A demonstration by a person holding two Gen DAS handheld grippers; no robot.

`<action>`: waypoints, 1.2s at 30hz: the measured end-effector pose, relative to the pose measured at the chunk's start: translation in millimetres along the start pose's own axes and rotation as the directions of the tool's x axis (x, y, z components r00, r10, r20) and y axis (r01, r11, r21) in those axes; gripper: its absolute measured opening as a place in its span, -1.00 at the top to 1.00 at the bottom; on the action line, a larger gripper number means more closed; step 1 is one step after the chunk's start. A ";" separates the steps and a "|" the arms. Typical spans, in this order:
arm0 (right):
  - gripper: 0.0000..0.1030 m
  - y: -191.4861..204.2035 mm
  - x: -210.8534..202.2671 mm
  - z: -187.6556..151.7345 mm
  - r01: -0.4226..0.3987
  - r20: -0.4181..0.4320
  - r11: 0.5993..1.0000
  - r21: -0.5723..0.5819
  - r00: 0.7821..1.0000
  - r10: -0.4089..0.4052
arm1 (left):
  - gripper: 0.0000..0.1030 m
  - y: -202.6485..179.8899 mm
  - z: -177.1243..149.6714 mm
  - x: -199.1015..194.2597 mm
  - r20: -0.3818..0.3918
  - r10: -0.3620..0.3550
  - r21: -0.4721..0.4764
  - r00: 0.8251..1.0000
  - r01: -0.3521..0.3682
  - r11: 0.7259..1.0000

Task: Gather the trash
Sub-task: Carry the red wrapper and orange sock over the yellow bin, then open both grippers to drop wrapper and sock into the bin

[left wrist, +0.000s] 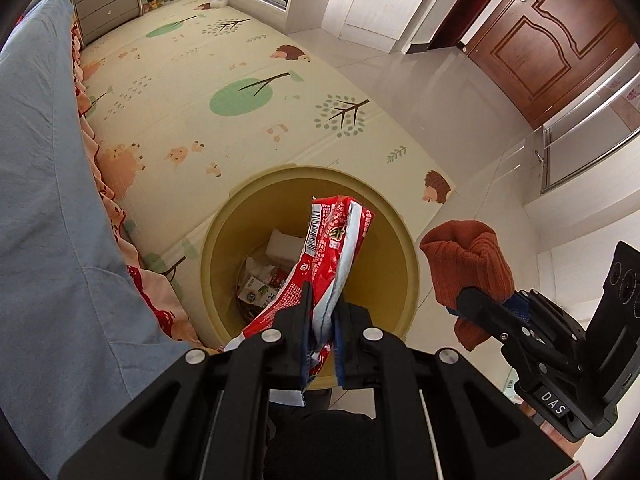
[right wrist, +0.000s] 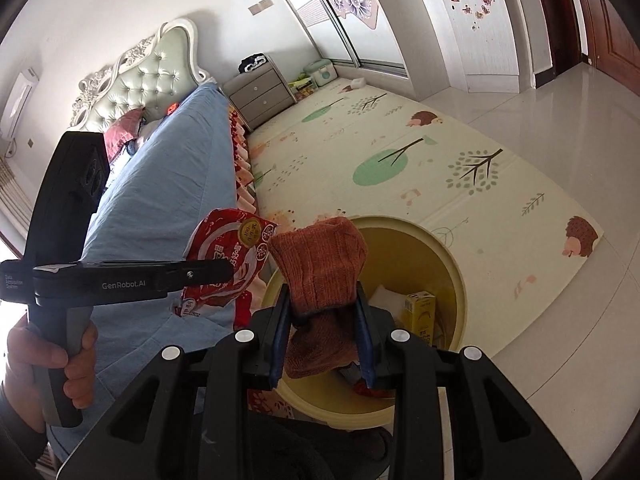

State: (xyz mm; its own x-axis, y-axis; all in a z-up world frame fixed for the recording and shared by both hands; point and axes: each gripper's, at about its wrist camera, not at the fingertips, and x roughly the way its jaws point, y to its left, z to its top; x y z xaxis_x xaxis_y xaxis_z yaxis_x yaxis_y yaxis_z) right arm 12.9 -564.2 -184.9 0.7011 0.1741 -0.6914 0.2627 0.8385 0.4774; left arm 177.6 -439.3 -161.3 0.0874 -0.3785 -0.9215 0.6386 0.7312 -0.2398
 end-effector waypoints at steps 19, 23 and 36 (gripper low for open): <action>-0.49 -13.3 14.2 -2.7 0.111 -0.038 0.994 -0.003 0.993 -0.111 | -0.79 12.5 9.9 16.0 0.012 0.047 -0.039 0.999 -0.046 0.998; -0.50 -12.8 13.1 -2.5 0.109 -0.034 0.994 -0.001 0.993 -0.109 | -0.79 9.1 8.8 17.8 0.005 0.063 -0.014 0.998 -0.063 0.998; -0.50 -8.3 11.2 -6.4 0.112 -0.046 0.994 -0.009 0.993 -0.113 | -0.79 14.5 7.2 14.2 0.017 0.060 -0.030 0.998 -0.059 0.998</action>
State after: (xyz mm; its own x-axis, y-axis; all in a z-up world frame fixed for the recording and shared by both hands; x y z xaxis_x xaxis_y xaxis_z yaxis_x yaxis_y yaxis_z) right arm 14.3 -565.9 -200.0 0.6359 0.1021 -0.7650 0.3336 0.8575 0.3917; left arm 193.6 -438.2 -175.7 0.1388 -0.3437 -0.9288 0.6094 0.7689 -0.1934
